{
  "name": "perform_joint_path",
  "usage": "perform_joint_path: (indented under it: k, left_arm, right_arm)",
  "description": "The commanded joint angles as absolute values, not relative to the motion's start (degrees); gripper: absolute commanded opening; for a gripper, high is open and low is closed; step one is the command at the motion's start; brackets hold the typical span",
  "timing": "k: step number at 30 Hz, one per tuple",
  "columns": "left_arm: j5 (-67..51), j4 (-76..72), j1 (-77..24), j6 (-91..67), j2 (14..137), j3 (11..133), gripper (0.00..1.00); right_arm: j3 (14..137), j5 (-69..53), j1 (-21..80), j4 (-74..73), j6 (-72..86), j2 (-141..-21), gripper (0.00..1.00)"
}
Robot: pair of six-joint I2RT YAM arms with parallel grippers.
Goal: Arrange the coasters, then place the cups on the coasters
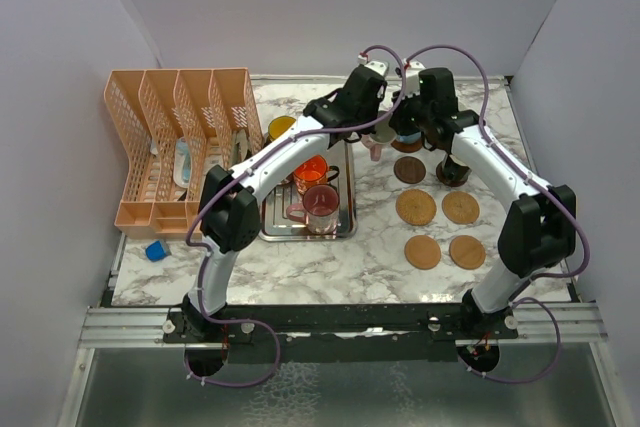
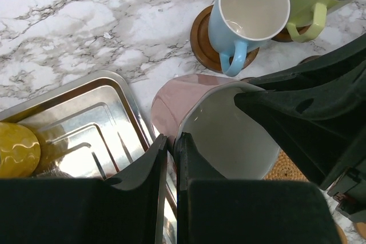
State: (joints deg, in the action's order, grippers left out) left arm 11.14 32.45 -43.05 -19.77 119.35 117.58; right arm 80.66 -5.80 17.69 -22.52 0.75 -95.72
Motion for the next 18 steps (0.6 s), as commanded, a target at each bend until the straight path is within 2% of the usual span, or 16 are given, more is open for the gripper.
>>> perform_joint_path:
  k: [1, 11, 18]
  left_arm:
    - [6.57, 27.17, -43.31, -16.84, 111.93, 117.94, 0.07]
    - [-3.63, 22.58, -42.65, -12.73, 105.66, 110.04, 0.25]
    - [-12.85, 21.23, -40.78, -7.19, 99.16, 101.45, 0.44]
  right_arm:
    - [80.76, -2.83, 17.14, -22.17, -0.09, -95.24, 0.01]
    - [78.45, -4.34, 17.04, -22.65, 0.35, -90.89, 0.01]
    - [75.89, -4.50, 17.05, -24.14, 0.94, -87.95, 0.01]
